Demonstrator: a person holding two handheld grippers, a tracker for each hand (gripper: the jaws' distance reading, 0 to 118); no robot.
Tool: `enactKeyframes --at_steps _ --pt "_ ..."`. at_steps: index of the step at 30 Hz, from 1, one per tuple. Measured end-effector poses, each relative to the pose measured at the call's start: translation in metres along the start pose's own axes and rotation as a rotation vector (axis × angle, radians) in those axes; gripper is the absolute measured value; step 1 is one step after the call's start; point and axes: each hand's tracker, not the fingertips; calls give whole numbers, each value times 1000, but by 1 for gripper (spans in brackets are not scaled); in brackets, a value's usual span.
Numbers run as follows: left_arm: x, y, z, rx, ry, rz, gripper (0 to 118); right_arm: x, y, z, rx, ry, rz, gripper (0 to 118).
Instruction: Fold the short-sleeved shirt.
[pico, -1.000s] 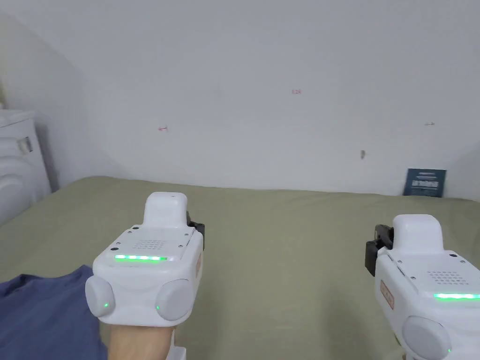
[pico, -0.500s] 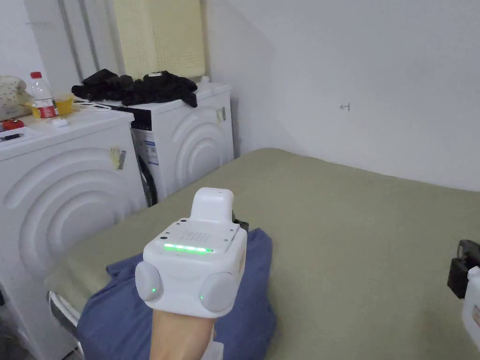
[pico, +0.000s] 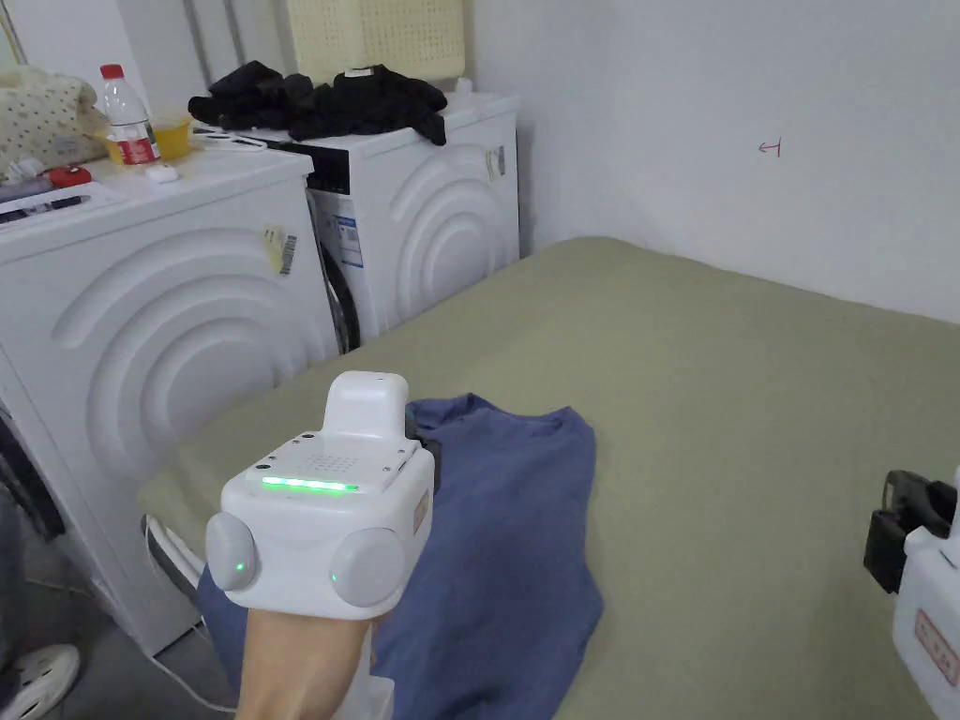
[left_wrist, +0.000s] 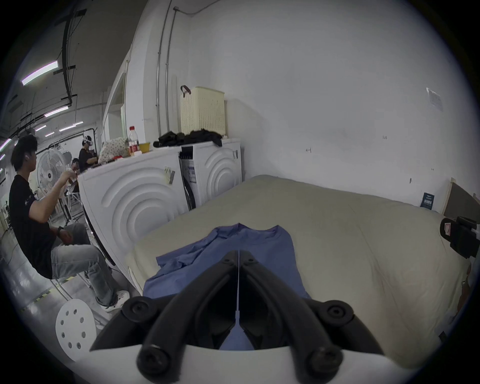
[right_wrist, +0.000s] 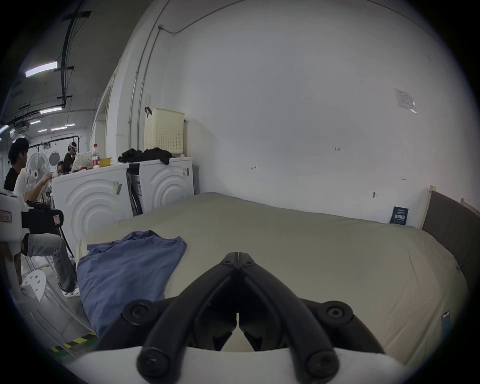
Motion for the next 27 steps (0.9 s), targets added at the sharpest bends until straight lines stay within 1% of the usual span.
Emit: enactKeyframes --at_steps 8,12,13,14,15,16,17,18,19,21,24,27 --pt "4 -28 -95 -230 -57 41 0 -10 -42 -22 -91 26 46 1" --pt "5 -44 -166 -341 -65 29 2 -9 -61 -34 -141 47 16 1" --pt "6 -48 -181 -384 -73 23 8 -8 -66 -36 -150 52 8 1" --pt "11 -50 -187 -423 -80 24 19 -8 -71 -39 -161 51 4 1" --pt "11 -53 -199 -458 -103 35 38 -8 -76 -41 -178 51 3 1" --pt "12 -57 -210 -481 -122 50 65 -7 -82 -43 -194 53 -1 1" --pt "12 -59 -220 -508 -132 61 84 -6 -86 -45 -212 60 -9 1" --pt "11 -65 -235 -534 -142 72 97 -5 -91 -47 -228 69 -15 1" --pt "12 -68 -246 -561 -147 61 100 -5 -95 -49 -245 70 -16 1" --pt "17 -72 -261 -581 -145 43 100 -5 -102 -54 -265 74 -18 1" --pt "27 -81 -281 -656 -130 -24 100 -6 -110 -60 -286 73 -18 1" --pt "37 -89 -291 -655 -100 -69 102 -5 -114 -62 -300 79 -31 1"
